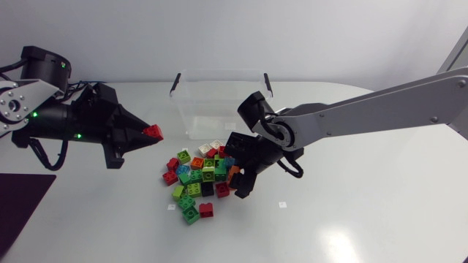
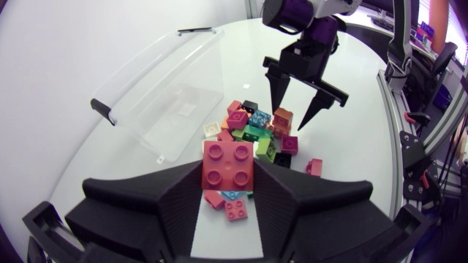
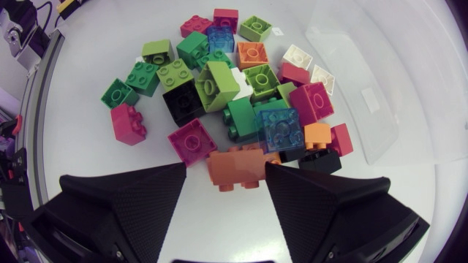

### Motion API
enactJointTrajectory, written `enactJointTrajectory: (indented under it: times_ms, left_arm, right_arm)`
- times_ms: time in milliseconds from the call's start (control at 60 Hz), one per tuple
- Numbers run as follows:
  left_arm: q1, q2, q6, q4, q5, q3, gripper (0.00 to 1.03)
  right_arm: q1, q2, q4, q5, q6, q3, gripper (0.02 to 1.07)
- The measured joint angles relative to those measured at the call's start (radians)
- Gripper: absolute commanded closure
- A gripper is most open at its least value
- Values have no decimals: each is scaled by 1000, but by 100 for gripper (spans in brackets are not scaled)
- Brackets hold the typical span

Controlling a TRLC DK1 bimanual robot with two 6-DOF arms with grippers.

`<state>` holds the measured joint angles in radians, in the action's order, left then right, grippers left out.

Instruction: Place the duplo bricks in the container

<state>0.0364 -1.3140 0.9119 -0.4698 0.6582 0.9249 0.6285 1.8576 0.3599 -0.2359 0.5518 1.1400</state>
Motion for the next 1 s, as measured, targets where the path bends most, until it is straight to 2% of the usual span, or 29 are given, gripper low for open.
enactJointTrajectory:
  times_ms: [183,283,583,1000]
  left_arm:
    - [18,-55,-57,50,4,83,74]
    - [24,-91,-85,72,5,115,74]
    - [33,-227,-180,115,7,265,74]
    - [100,-455,-326,169,-3,516,73]
  right_arm:
    - [-2,2,-27,0,4,0,73]
    - [-2,3,-27,-2,4,1,78]
    - [-29,3,10,-23,11,19,81]
    - [-69,-98,33,-23,-20,74,81]
